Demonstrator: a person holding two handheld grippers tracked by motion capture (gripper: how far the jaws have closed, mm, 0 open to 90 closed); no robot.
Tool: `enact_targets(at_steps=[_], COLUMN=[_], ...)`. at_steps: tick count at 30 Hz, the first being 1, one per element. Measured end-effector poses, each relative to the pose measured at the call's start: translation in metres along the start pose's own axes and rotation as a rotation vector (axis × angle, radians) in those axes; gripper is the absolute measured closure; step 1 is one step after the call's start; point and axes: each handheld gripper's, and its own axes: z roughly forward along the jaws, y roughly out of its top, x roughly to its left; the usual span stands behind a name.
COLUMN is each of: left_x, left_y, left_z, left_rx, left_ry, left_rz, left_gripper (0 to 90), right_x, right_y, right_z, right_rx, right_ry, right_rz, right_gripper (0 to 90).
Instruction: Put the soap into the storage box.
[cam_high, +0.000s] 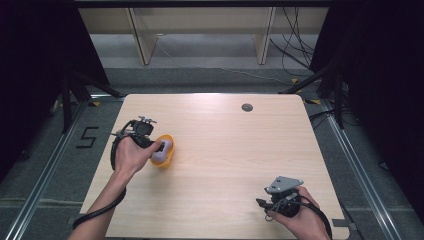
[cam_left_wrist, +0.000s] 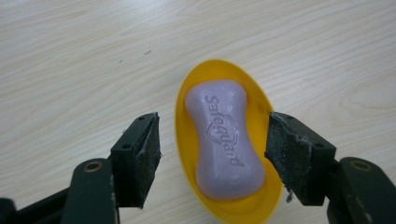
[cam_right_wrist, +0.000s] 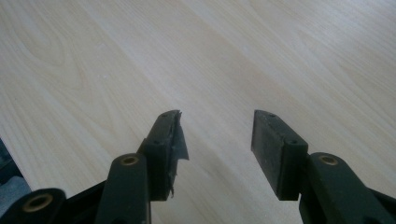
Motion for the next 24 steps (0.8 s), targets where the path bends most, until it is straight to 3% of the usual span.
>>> enact_targets(at_steps=[1, 4, 11, 15, 16, 24], left_x=[0.0, 0.003, 0.006, 0.007, 0.007, 0.01], left_y=[0.0, -0.012, -0.036, -0.048, -0.051, -0.079], left_z=[0.0, -0.005, -0.011, -0.015, -0.015, -0.018], left_rx=[0.0, -0.025, -0.069, -0.093, -0.098, -0.11], left_ry=[0.0, -0.008, -0.008, -0.006, -0.008, 0.015], left_rz=[0.0, -0.008, -0.011, -0.023, -0.02, -0.024], left_gripper=[34.9, 34.9, 34.9, 34.9, 34.9, 34.9], right_x=[0.0, 0.001, 0.0, 0.001, 0.0, 0.001], right_y=[0.001, 0.001, 0.001, 0.001, 0.002, 0.002], right_z=[-0.002, 0.0, -0.002, 0.0, -0.002, -0.001], right_rx=[0.018, -0.006, 0.011, -0.008, 0.011, 0.016], right_ry=[0.009, -0.008, -0.002, -0.011, -0.002, 0.0], right_rz=[-0.002, -0.011, -0.016, -0.012, -0.016, -0.015], right_gripper=[52.4, 52.3, 52.4, 52.3, 52.4, 52.4])
